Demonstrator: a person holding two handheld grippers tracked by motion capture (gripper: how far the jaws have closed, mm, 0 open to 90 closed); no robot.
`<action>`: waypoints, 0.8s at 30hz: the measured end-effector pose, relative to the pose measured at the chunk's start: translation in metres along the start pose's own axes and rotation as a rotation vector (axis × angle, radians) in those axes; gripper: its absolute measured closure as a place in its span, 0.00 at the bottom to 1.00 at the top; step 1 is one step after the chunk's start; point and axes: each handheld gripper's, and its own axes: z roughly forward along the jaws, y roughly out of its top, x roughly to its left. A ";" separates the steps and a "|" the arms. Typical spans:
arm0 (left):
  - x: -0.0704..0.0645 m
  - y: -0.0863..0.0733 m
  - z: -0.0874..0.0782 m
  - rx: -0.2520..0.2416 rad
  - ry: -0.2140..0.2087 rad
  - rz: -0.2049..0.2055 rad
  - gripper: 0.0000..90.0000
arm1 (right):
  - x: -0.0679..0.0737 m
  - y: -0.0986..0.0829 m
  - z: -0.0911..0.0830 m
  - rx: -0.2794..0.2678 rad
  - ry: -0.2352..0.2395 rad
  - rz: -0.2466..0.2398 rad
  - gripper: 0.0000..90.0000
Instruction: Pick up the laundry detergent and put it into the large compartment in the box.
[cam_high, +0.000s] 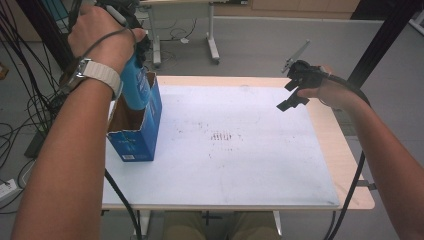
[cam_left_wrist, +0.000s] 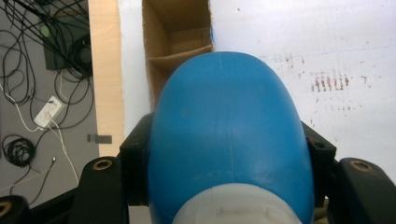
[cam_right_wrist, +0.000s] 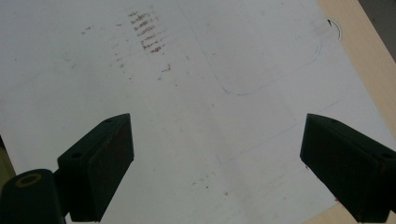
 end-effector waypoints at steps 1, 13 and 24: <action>0.001 0.000 0.000 0.000 0.001 0.000 0.43 | 0.000 0.000 0.000 0.001 0.001 -0.002 0.11; 0.010 0.002 0.005 -0.008 0.012 -0.001 0.43 | 0.000 0.000 0.001 0.006 -0.001 0.001 0.11; 0.016 0.003 0.014 -0.001 0.013 -0.004 0.43 | 0.000 -0.001 0.003 0.010 0.002 0.006 0.11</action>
